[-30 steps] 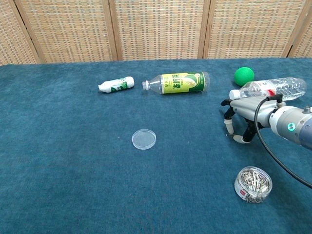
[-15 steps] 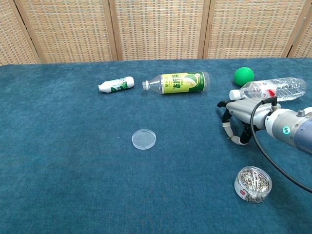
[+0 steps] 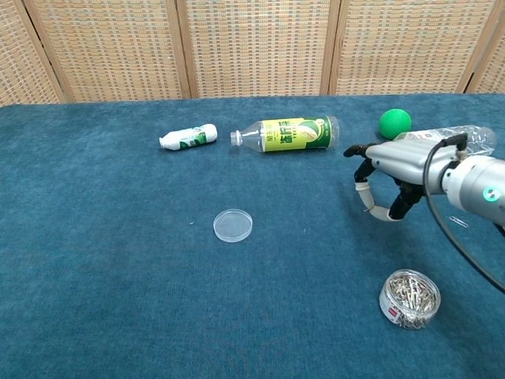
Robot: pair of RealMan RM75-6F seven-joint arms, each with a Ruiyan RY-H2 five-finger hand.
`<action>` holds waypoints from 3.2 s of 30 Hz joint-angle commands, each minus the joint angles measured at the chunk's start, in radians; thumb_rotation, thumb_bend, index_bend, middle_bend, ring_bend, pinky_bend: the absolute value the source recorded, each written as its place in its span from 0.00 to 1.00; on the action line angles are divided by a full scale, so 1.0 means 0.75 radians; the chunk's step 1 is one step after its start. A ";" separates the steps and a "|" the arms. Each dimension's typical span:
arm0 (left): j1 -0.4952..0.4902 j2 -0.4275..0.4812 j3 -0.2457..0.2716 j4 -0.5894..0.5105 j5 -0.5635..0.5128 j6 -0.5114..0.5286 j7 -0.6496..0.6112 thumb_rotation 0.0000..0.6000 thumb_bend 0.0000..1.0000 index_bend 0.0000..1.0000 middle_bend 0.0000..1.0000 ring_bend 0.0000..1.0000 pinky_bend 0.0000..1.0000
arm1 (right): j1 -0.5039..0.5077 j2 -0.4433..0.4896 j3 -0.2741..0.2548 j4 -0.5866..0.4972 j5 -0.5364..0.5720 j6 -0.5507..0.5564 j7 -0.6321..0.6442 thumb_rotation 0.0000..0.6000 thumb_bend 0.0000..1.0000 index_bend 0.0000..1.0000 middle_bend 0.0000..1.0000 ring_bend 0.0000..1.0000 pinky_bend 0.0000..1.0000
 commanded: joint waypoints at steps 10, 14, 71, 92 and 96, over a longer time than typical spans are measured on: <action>0.003 -0.003 0.008 -0.009 0.016 0.009 0.012 1.00 0.00 0.00 0.00 0.00 0.00 | -0.134 0.272 -0.208 -0.343 -0.399 0.118 0.083 1.00 0.44 0.65 0.03 0.00 0.00; 0.003 -0.005 0.009 -0.011 0.020 0.010 0.018 1.00 0.00 0.00 0.00 0.00 0.00 | -0.158 0.284 -0.252 -0.345 -0.468 0.128 0.076 1.00 0.44 0.65 0.03 0.00 0.00; 0.001 -0.007 0.011 -0.011 0.020 0.008 0.020 1.00 0.00 0.00 0.00 0.00 0.00 | -0.243 0.244 -0.248 -0.384 -0.482 0.076 -0.097 1.00 0.30 0.59 0.03 0.00 0.00; 0.047 0.020 0.032 -0.036 0.103 0.092 -0.008 1.00 0.00 0.00 0.00 0.00 0.00 | -0.585 0.555 -0.236 -0.175 -0.729 0.653 0.530 1.00 0.00 0.00 0.00 0.00 0.00; 0.061 0.027 0.042 -0.046 0.130 0.112 -0.009 1.00 0.00 0.00 0.00 0.00 0.00 | -0.637 0.551 -0.217 -0.155 -0.736 0.721 0.528 1.00 0.00 0.00 0.00 0.00 0.00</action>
